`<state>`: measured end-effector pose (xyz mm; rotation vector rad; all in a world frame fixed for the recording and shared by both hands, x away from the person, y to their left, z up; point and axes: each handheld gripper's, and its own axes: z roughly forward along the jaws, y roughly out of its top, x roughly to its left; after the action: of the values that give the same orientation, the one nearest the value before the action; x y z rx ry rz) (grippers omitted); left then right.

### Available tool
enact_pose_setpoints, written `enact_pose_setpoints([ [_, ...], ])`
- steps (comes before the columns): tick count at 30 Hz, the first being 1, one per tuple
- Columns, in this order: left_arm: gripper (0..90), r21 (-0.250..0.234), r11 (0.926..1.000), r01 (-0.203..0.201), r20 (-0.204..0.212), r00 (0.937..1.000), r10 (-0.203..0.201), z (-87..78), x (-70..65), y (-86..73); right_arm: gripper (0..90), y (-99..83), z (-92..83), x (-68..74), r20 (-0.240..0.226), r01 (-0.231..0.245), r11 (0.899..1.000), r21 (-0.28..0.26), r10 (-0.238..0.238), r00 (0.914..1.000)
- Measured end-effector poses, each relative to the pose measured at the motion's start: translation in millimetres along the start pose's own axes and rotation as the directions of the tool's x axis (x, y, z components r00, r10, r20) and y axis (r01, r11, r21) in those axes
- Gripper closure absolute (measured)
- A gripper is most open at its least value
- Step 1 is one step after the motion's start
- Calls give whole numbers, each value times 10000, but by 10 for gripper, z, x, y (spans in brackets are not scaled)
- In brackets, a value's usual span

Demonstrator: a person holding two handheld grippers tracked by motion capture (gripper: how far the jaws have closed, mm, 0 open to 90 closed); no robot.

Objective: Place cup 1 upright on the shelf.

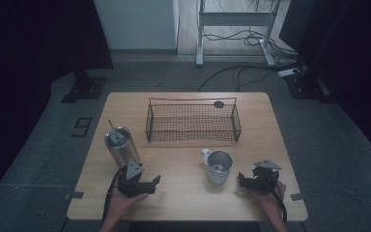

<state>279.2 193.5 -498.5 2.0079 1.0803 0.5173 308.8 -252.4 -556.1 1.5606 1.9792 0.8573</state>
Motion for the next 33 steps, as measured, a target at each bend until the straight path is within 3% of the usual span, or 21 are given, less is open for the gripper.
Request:
enact_pose_setpoints([
  [21,147,-797,9944,688,-417,9965,-722,-350,346,15,36,0,0,0,-1,-5,10000,-6,5,10000],
  [33,131,-1304,9844,1183,-879,9876,-1303,-574,560,-23,36,0,-1,0,1,-5,10000,-4,5,10000],
])
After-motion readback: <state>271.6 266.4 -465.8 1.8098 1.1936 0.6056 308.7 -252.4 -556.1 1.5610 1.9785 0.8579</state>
